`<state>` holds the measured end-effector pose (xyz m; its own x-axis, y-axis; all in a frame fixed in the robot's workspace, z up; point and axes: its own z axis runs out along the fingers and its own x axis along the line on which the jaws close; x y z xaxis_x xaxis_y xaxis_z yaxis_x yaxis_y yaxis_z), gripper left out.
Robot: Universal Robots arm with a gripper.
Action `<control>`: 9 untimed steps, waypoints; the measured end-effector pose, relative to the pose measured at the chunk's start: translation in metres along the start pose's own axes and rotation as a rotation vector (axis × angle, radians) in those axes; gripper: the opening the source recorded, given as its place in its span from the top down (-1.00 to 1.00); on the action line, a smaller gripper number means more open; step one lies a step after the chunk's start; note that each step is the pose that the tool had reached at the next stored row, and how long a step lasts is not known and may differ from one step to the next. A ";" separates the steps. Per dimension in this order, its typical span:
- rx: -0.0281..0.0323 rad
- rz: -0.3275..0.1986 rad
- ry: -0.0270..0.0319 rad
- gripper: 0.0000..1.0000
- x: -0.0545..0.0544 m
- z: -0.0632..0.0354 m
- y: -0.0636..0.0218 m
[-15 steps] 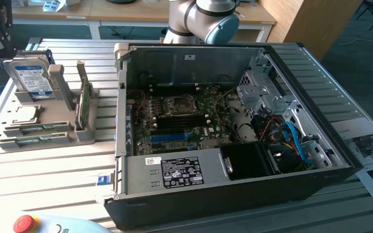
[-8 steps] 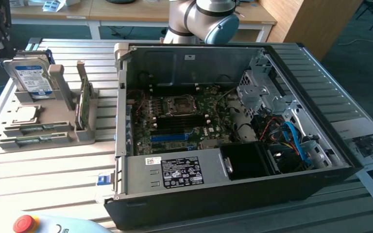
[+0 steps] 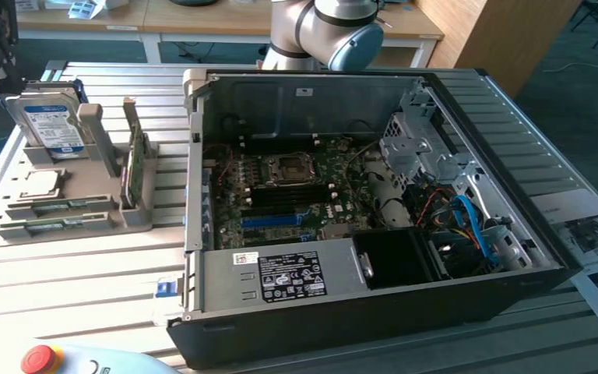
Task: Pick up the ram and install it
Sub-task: 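Pick up the ram and move it above insertion slot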
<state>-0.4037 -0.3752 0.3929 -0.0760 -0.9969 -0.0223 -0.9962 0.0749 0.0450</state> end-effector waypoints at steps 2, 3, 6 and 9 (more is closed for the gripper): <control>-0.0001 -0.003 0.0001 0.80 0.000 0.0000 0.0000; -0.0001 -0.006 0.0002 0.80 0.000 0.0000 0.0000; -0.0004 -0.018 0.0008 0.80 0.000 0.0000 0.0000; -0.0005 -0.026 0.0012 0.80 0.000 0.0000 0.0000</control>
<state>-0.4037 -0.3752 0.3929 -0.0495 -0.9985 -0.0223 -0.9978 0.0485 0.0449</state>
